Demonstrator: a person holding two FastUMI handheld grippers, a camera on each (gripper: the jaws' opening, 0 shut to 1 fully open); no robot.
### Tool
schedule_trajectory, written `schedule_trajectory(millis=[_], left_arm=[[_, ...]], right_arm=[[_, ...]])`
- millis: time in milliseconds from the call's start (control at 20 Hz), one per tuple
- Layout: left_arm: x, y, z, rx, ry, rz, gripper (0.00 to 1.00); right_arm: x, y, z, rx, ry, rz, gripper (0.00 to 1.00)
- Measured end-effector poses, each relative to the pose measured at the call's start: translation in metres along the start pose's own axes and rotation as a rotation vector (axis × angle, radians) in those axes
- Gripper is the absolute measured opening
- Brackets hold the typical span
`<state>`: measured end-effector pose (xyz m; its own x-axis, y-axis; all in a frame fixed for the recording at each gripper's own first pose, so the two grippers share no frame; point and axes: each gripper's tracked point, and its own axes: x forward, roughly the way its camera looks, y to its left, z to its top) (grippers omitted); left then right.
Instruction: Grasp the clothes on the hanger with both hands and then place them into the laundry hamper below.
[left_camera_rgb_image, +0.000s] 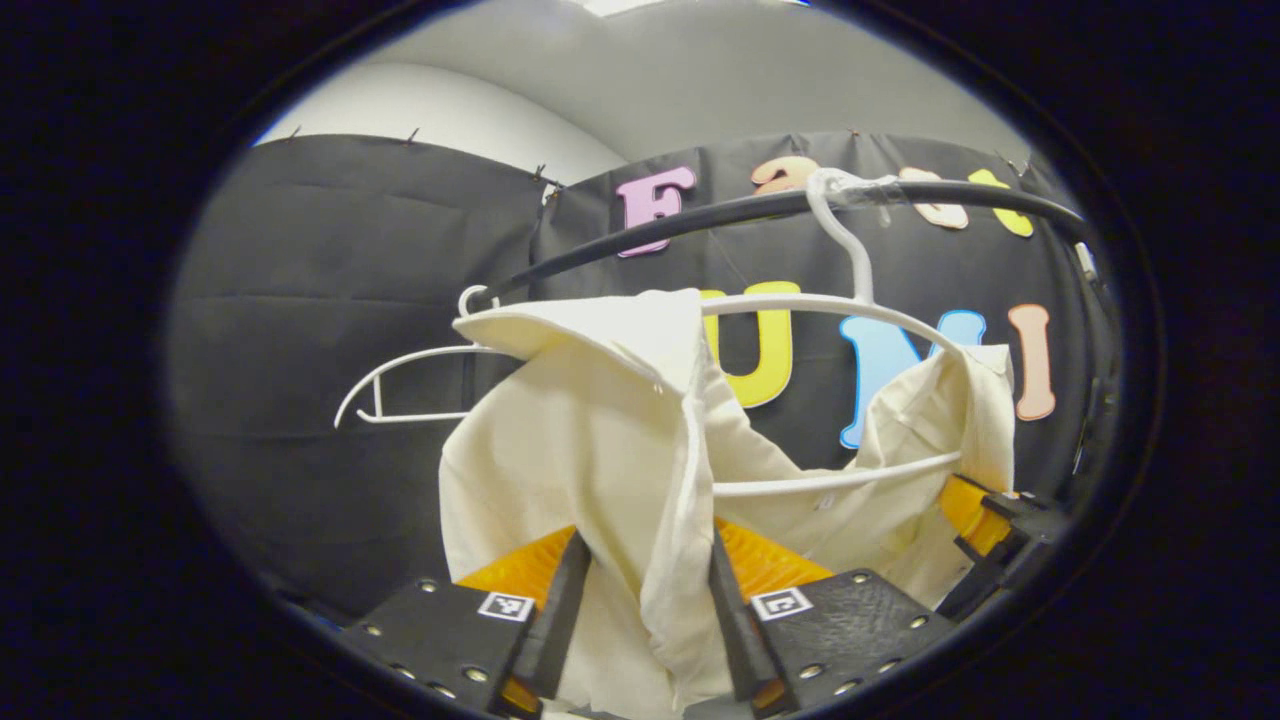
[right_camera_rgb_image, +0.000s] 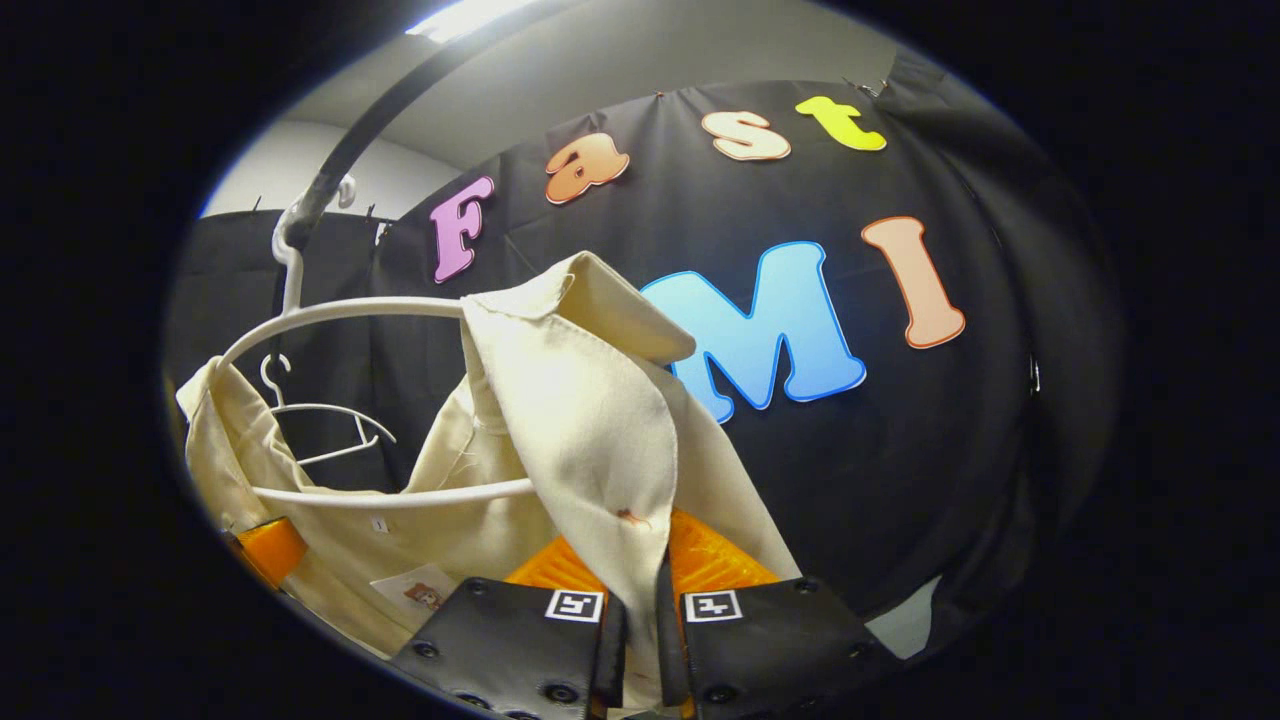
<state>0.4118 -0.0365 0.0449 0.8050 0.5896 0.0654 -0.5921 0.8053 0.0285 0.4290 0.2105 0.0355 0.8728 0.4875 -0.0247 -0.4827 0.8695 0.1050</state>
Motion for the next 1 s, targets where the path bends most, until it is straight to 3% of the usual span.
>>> schedule_trajectory(millis=[100, 200, 300, 650, 750, 1000], left_arm=[[-0.001, 0.003, -0.004, -0.058, 0.000, 0.000, 0.38], [-0.002, 0.019, 0.001, -0.093, -0.032, 0.048, 0.18], [-0.008, 0.014, 0.004, -0.157, -0.042, -0.001, 0.01], [-0.021, 0.029, 0.019, -0.161, -0.065, -0.049, 0.02], [-0.022, 0.032, 0.020, -0.176, -0.067, -0.046, 0.01], [-0.021, 0.042, 0.023, -0.242, -0.055, -0.035, 0.00]], right_arm=[[0.002, 0.002, -0.003, 0.000, 0.011, 0.039, 0.16], [0.002, 0.005, -0.001, 0.024, 0.003, 0.076, 0.05], [-0.001, 0.005, -0.001, 0.039, 0.010, 0.092, 0.02], [-0.008, -0.006, 0.010, 0.096, -0.009, 0.053, 0.02], [-0.009, -0.009, 0.015, 0.098, -0.021, 0.042, 0.05], [-0.011, -0.017, 0.031, 0.131, -0.055, 0.026, 0.02]])
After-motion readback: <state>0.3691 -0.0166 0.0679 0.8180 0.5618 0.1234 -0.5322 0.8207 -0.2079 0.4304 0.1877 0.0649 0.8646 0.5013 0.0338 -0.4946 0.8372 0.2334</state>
